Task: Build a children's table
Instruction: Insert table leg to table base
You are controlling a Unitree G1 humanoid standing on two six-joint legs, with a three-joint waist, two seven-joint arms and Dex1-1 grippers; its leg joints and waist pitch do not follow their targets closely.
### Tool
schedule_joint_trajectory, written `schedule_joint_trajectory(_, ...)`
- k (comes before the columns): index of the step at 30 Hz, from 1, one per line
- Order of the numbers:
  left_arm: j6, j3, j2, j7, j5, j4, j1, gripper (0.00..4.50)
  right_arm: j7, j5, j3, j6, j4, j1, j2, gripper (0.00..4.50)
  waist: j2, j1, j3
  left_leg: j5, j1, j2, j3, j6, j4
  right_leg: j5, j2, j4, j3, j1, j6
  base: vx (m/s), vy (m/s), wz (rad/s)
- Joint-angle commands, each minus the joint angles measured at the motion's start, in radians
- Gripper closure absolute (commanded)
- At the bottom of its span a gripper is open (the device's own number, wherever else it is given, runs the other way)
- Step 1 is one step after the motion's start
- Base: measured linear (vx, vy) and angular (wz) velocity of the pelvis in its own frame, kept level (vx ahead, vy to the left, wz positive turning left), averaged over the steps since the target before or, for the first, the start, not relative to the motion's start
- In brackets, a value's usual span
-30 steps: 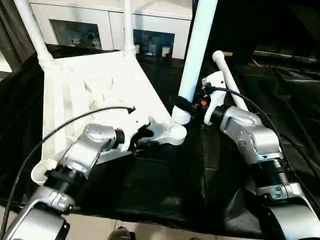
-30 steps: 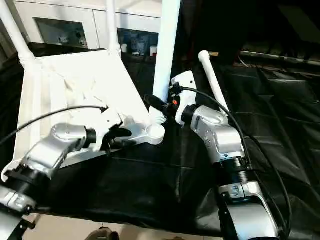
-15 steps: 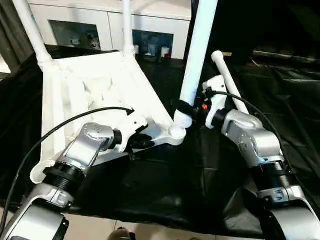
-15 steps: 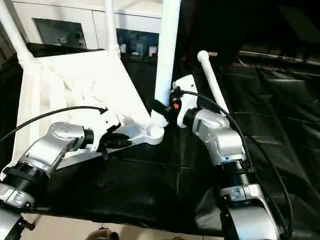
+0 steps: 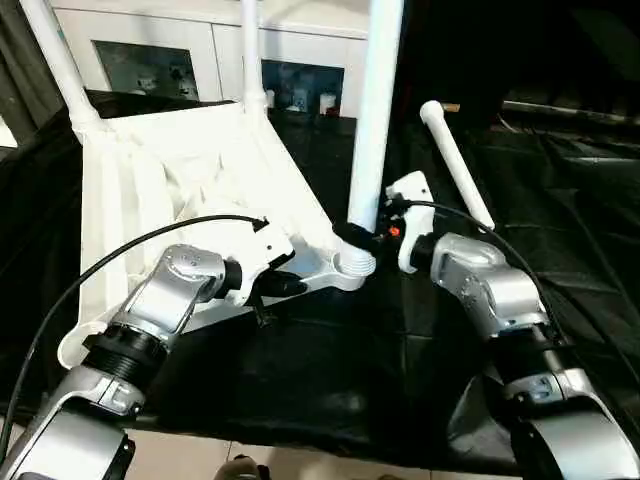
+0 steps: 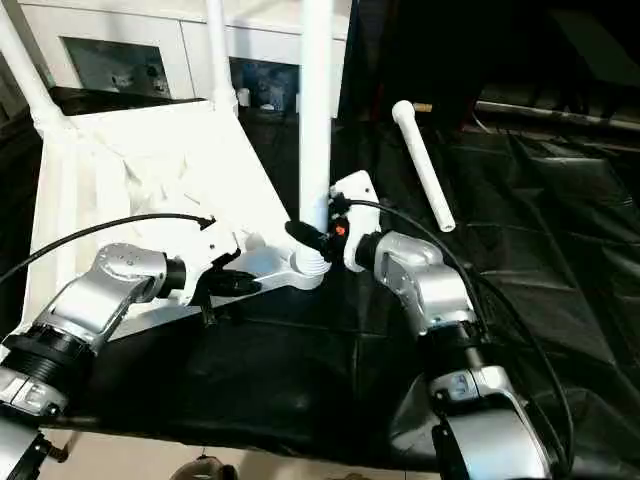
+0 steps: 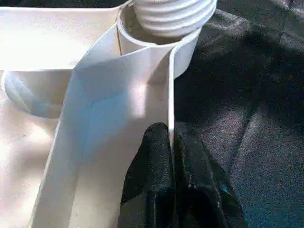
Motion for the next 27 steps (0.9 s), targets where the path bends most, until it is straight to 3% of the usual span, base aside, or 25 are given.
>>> schedule_joint_trajectory(1, -0.008, -0.01, 0.002, -0.027, 0.004, 0.005, 0.007, 4.5, 0.003, -0.018, 0.005, -0.003, 0.044, -0.016, 0.007, 2.59, 0.003, -0.001, -0.082, -0.159, 0.03, 0.061, -0.03, -0.021, -0.079, -0.15, -0.101, -0.069, 0.057, 0.044, -0.22, 0.0, 0.0, 0.0)
schedule_joint_trajectory(9, -0.011, -0.009, -0.003, -0.032, 0.007, 0.008, 0.002, 4.5, -0.024, -0.023, -0.024, -0.07, 0.155, -0.058, 0.045, 2.59, 0.001, -0.002, -0.084, -0.154, 0.03, 0.062, -0.03, -0.025, -0.08, -0.127, -0.101, -0.066, 0.058, 0.045, -0.225, 0.0, 0.0, 0.0)
schedule_joint_trajectory(15, -0.002, 0.0, -0.011, -0.024, 0.003, -0.001, 0.004, 4.5, -0.008, -0.029, -0.036, -0.12, 0.234, -0.064, 0.054, 2.6, 0.0, -0.004, -0.082, -0.183, 0.032, 0.063, -0.03, -0.031, -0.082, -0.168, -0.103, -0.07, 0.057, 0.043, -0.219, 0.0, 0.0, 0.0)
schedule_joint_trajectory(16, -0.003, 0.001, -0.012, -0.024, 0.003, -0.001, 0.005, 4.5, 0.007, -0.018, -0.048, -0.126, 0.238, -0.054, 0.056, 2.6, 0.0, -0.004, -0.083, -0.177, 0.031, 0.063, -0.031, -0.028, -0.082, -0.154, -0.102, -0.069, 0.057, 0.044, -0.22, 0.0, 0.0, 0.0)
schedule_joint_trajectory(17, -0.004, 0.002, -0.013, -0.021, 0.004, 0.002, 0.004, 4.5, 0.018, -0.003, -0.061, -0.126, 0.235, -0.043, 0.057, 2.6, 0.013, -0.002, -0.083, -0.178, 0.032, 0.063, -0.032, -0.03, -0.081, -0.148, -0.103, -0.067, 0.058, 0.043, -0.223, 0.0, 0.0, 0.0)
schedule_joint_trajectory(18, -0.004, 0.002, -0.014, -0.02, 0.004, 0.003, 0.003, 4.5, 0.025, 0.007, -0.071, -0.13, 0.234, -0.034, 0.057, 2.6, 0.005, -0.004, -0.084, -0.177, 0.031, 0.063, -0.031, -0.029, -0.082, -0.132, -0.1, -0.068, 0.057, 0.044, -0.223, 0.0, 0.0, 0.0)
schedule_joint_trajectory(21, -0.006, 0.003, -0.016, -0.019, 0.006, 0.007, 0.002, 4.5, 0.037, 0.02, -0.087, -0.141, 0.239, -0.022, 0.056, 2.6, 0.005, -0.002, -0.085, -0.173, 0.032, 0.063, -0.03, -0.023, -0.081, -0.114, -0.101, -0.066, 0.056, 0.045, -0.234, 0.0, 0.0, 0.0)
schedule_joint_trajectory(26, -0.019, 0.002, -0.022, -0.018, 0.014, 0.03, -0.015, 4.5, 0.057, 0.035, -0.116, -0.227, 0.267, 0.036, 0.055, 2.61, 0.004, 0.003, -0.084, -0.186, 0.032, 0.064, -0.03, -0.019, -0.081, -0.138, -0.104, -0.071, 0.057, 0.045, -0.231, 0.0, 0.0, 0.0)
schedule_joint_trajectory(27, -0.023, 0.002, -0.022, -0.018, 0.016, 0.036, -0.019, 4.5, 0.062, 0.033, -0.12, -0.244, 0.27, 0.047, 0.058, 2.61, 0.028, 0.003, -0.084, -0.214, 0.037, 0.064, -0.03, -0.032, -0.083, -0.146, -0.099, -0.077, 0.056, 0.039, -0.227, 0.0, 0.0, 0.0)
